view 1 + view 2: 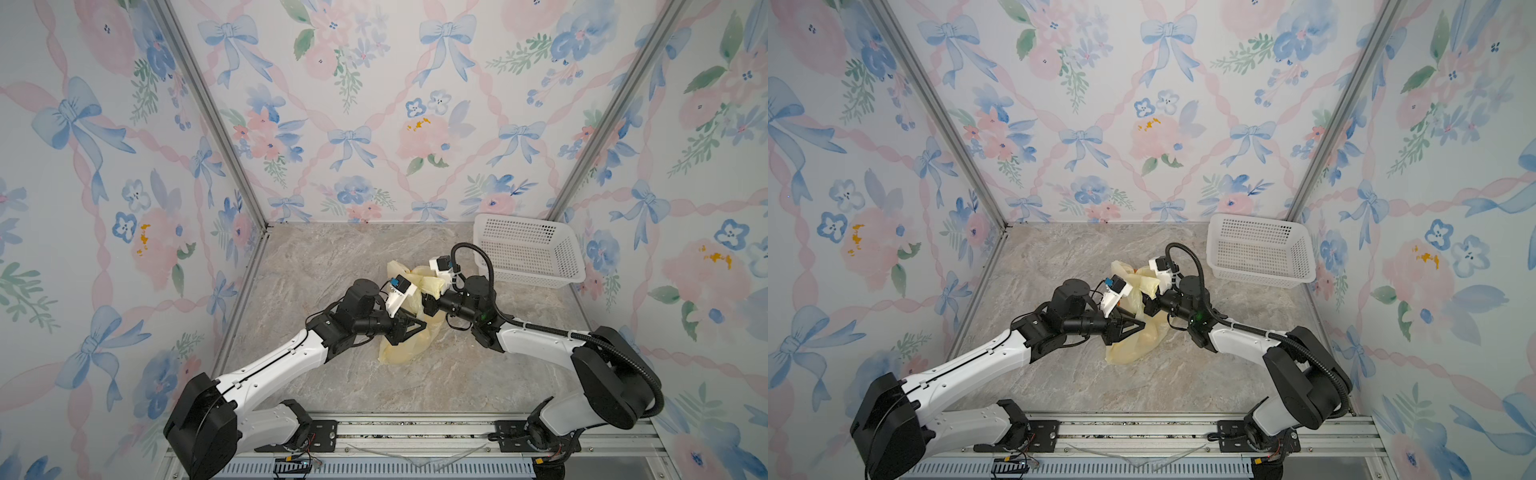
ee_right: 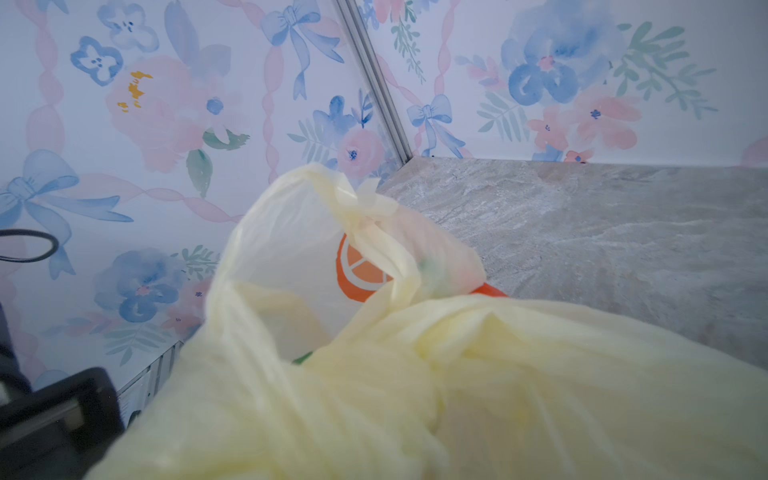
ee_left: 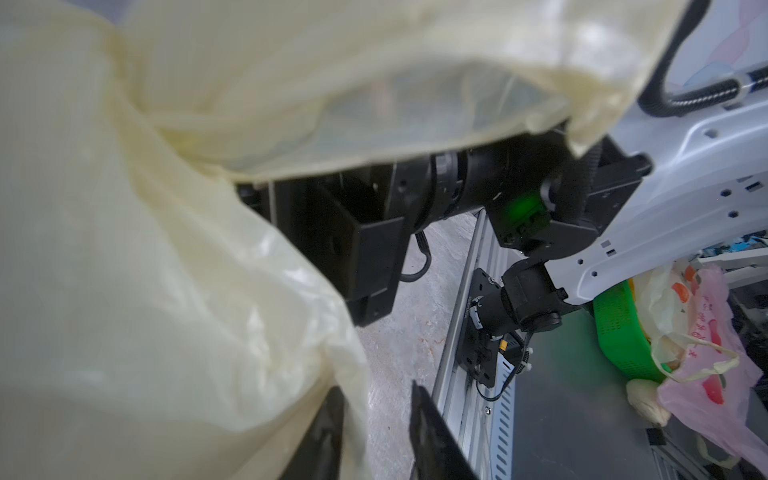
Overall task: Place the pears into plastic bags & tie knots
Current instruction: Tie the plastic bag at the center of the board.
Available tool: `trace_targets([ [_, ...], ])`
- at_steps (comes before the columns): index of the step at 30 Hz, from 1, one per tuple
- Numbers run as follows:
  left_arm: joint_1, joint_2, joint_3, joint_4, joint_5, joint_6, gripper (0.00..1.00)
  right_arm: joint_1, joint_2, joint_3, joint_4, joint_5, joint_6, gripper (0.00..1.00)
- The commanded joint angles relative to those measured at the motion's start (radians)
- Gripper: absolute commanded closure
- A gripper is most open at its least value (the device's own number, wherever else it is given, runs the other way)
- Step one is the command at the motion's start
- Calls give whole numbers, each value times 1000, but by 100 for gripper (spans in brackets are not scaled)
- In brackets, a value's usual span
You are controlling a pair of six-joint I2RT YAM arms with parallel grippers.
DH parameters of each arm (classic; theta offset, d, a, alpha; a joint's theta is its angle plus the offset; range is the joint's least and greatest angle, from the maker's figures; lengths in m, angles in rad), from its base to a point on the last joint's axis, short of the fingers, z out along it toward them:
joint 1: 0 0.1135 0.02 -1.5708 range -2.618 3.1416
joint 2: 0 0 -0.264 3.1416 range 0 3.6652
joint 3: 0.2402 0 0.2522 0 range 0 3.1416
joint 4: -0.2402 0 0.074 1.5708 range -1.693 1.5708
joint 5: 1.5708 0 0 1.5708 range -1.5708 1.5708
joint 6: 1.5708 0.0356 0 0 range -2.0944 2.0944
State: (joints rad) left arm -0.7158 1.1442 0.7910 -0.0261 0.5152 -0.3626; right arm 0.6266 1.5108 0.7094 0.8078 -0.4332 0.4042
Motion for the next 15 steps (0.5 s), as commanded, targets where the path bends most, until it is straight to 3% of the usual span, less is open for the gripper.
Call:
trace_targets([
  [1,53,-105,27,-76,-126,49,44,-23,16,-9,143,-138,23,97],
  [7,255,-209,51,-197,-229,108,31,-23,67,2,153,-199,47,96],
  [10,342,-146,76,-200,-132,121,28,-12,70,6,120,-197,32,96],
  [13,347,-50,111,-199,-58,144,26,4,65,21,56,-197,-4,96],
  [15,348,4,123,-174,36,145,32,18,69,36,14,-203,-24,96],
])
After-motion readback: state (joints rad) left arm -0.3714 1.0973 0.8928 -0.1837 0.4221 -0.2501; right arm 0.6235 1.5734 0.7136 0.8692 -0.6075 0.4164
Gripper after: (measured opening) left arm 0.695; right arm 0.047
